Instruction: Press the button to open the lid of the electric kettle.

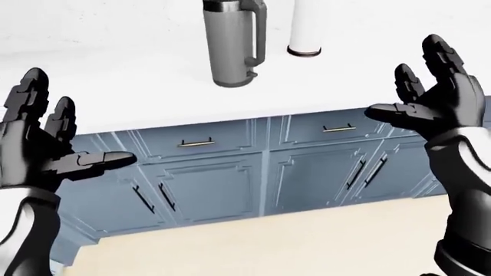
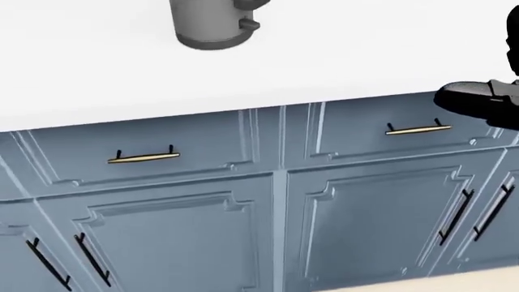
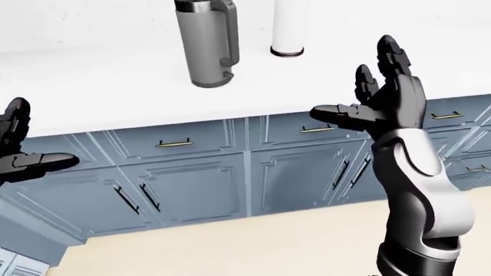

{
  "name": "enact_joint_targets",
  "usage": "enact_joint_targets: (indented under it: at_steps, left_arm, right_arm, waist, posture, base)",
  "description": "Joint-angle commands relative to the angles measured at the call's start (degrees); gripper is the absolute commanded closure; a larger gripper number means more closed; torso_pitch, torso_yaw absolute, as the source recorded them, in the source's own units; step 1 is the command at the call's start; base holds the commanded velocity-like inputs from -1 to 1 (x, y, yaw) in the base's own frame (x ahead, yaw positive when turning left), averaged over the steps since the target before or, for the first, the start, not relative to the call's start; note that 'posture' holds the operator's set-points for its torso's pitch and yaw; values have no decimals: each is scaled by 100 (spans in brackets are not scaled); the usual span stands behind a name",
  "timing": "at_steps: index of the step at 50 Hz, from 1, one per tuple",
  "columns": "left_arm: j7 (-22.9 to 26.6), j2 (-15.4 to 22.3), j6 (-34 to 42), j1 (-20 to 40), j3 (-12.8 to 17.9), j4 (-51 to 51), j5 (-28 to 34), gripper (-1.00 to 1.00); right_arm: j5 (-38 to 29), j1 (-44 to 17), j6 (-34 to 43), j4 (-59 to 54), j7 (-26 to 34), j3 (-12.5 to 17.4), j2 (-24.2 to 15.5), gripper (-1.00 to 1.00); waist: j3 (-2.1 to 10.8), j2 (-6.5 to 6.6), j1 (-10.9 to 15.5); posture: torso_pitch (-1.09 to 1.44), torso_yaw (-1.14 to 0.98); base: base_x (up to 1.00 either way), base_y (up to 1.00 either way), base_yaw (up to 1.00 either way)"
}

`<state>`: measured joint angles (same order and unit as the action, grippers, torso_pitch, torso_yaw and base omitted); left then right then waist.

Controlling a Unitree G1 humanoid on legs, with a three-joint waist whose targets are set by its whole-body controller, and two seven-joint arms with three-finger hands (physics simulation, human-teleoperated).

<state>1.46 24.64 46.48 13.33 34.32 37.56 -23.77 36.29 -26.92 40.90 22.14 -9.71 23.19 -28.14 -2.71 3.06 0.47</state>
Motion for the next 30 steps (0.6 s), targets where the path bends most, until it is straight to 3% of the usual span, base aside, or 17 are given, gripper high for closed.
enact_joint_targets:
  at_steps: [1,6,8,9,11,12,15,18,20,21,22,23,25,28,30]
  left_arm:
    - [21,99,-200,155,13,251,-37,-100]
    - [29,93,-215,137,24,250,-35,-100]
    - [31,98,-213,142,27,252,-34,-100]
    - [30,102,-206,146,27,256,-36,-100]
    - [30,107,-200,146,31,267,-39,-100]
    - [28,110,-188,154,42,270,-48,-100]
    - [15,118,-181,177,23,262,-50,-100]
    - [13,131,-166,174,41,276,-64,-100]
    - [12,118,-181,167,24,270,-56,-100]
    - [11,119,-179,170,27,271,-58,-100]
    - [7,126,-167,182,32,272,-66,-100]
    - [4,129,-166,185,27,273,-64,-100]
    - [4,130,-162,185,27,278,-68,-100]
    - [-7,148,-123,198,53,305,-98,-100]
    - [-7,148,-132,190,50,301,-94,-100]
  right_arm:
    - [-18,-191,-210,208,-22,209,-149,-100]
    - [-8,-188,-214,213,-24,201,-150,-100]
    - [5,-199,-204,215,-30,210,-158,-100]
    - [6,-198,-204,219,-32,208,-160,-100]
    - [0,-171,-225,230,-25,200,-144,-100]
    - [-2,-176,-226,221,-22,202,-148,-100]
    - [-6,-193,-244,185,-19,205,-159,-100]
    - [5,-204,-231,192,-24,213,-172,-100]
    - [15,-210,-227,189,-32,219,-177,-100]
    - [17,-211,-227,190,-34,216,-177,-100]
    - [16,-216,-232,179,-34,215,-182,-100]
    - [19,-221,-233,175,-35,217,-186,-100]
    - [32,-224,-225,181,-44,221,-190,-100]
    - [42,-230,-236,165,-56,228,-199,-100]
    - [40,-219,-251,151,-57,225,-197,-100]
  waist:
    - [137,-29,-39]
    - [65,-318,0]
    - [78,-506,19]
    - [117,-661,22]
    - [116,-539,-48]
    - [92,-615,-33]
    - [148,-555,-76]
    - [64,-369,-105]
    - [56,-165,-137]
    - [114,-12,-148]
    - [193,245,-144]
    - [201,95,-102]
    - [97,93,-66]
    - [139,-94,-30]
    - [110,-88,-33]
  posture:
    - [0,0]
    - [0,0]
    - [0,0]
    - [0,0]
    - [0,0]
    - [0,0]
    - [0,0]
    - [0,0]
    - [0,0]
    - [0,0]
    - [0,0]
    - [0,0]
    - [0,0]
    - [0,0]
    - [0,0]
  base:
    - [17,23,0]
    - [17,23,0]
    - [17,23,0]
    - [17,22,0]
    - [17,23,0]
    - [18,22,0]
    - [17,22,0]
    - [17,22,0]
    - [17,22,0]
    - [18,21,0]
    - [17,21,0]
    - [17,21,0]
    - [17,21,0]
    - [17,18,0]
    - [18,0,0]
